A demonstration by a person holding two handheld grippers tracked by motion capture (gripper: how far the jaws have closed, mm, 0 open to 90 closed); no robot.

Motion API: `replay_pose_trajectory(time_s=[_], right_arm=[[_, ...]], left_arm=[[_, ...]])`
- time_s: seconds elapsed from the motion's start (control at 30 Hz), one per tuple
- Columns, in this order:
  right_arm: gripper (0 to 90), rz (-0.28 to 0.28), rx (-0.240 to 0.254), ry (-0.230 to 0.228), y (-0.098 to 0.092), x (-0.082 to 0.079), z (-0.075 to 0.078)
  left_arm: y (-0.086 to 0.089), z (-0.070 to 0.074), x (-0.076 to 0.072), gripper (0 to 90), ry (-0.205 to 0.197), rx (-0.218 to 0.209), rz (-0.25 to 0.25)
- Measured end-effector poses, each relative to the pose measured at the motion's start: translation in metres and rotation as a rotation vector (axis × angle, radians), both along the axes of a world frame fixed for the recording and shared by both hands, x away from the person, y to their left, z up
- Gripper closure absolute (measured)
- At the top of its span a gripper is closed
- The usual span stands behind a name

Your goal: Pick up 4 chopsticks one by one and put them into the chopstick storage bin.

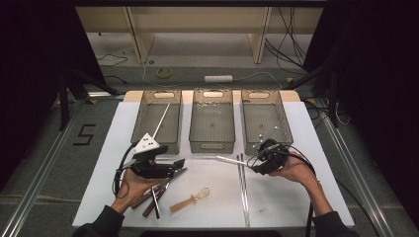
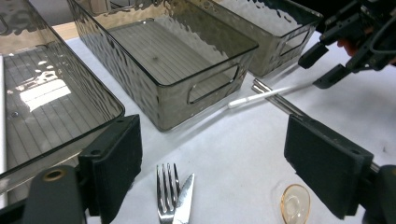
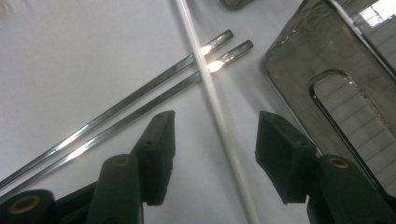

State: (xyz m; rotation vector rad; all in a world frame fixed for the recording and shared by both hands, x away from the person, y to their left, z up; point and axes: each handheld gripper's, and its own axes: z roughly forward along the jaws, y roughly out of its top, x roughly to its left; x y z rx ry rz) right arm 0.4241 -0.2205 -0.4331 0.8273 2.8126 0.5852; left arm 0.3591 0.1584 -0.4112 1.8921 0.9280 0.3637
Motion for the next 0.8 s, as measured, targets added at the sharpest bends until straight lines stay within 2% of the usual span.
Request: replay_pose_trajectory(time_s=[0.07, 0.23, 0.47, 0.67, 0.8], right_arm=[[49.5, -0.003, -0.009, 0.005, 0.001, 0.002, -0.001], [52.7, 0.000, -0.026, 0.030, 0.005, 0.006, -0.005], [59.7, -0.003, -0.062, 0.051, 0.007, 0.011, -0.008], [63.9, 0.006, -0.069, 0.061, 0.007, 0.013, -0.010], [66.0, 0.009, -0.077, 0.066, 0.009, 0.014, -0.012]], left_arm=[[-0.001, -0.001, -0.003, 18.3, -0.012, 0.008, -0.005], [-0.002, -0.002, -0.009, 18.1, -0.034, -0.004, -0.014], [0.002, -0.008, -0.012, 18.0, -0.035, -0.007, -0.013], [0.003, -0.011, -0.017, 17.9, -0.057, 0.005, -0.001], [0.003, -0.013, -0.020, 17.4, -0.051, -0.002, -0.004]])
